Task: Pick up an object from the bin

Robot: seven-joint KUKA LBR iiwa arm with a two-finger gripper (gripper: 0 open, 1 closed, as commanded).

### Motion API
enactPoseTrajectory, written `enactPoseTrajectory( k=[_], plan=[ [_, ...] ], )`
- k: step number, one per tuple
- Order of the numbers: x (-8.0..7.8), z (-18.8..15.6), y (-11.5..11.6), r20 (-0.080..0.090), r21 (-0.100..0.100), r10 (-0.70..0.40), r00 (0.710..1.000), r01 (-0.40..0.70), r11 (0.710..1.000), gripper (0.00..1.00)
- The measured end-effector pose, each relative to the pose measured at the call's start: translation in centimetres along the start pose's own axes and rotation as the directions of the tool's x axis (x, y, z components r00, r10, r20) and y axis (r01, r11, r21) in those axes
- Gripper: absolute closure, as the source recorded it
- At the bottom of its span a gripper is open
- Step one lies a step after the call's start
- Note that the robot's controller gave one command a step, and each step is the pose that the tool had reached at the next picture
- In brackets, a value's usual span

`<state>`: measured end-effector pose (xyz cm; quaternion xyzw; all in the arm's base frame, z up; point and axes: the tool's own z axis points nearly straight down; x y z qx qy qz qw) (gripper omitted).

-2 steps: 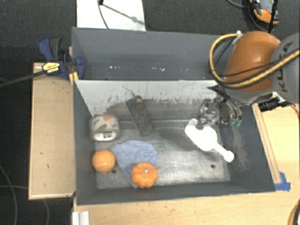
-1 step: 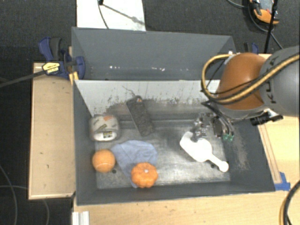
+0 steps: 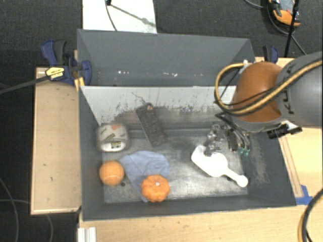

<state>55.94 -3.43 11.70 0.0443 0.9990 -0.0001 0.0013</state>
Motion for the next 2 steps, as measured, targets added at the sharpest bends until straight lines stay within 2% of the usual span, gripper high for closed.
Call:
enactPoseTrajectory(
  k=[1, 2],
  plan=[
    [0.0, 0.0, -2.1, -0.001, -0.003, -0.029, 1.0, 0.029, 1.0, 1.0],
    [-1.9, -10.6, -2.7, 0.001, -0.001, -0.009, 1.0, 0.009, 1.0, 1.0]
  ],
)
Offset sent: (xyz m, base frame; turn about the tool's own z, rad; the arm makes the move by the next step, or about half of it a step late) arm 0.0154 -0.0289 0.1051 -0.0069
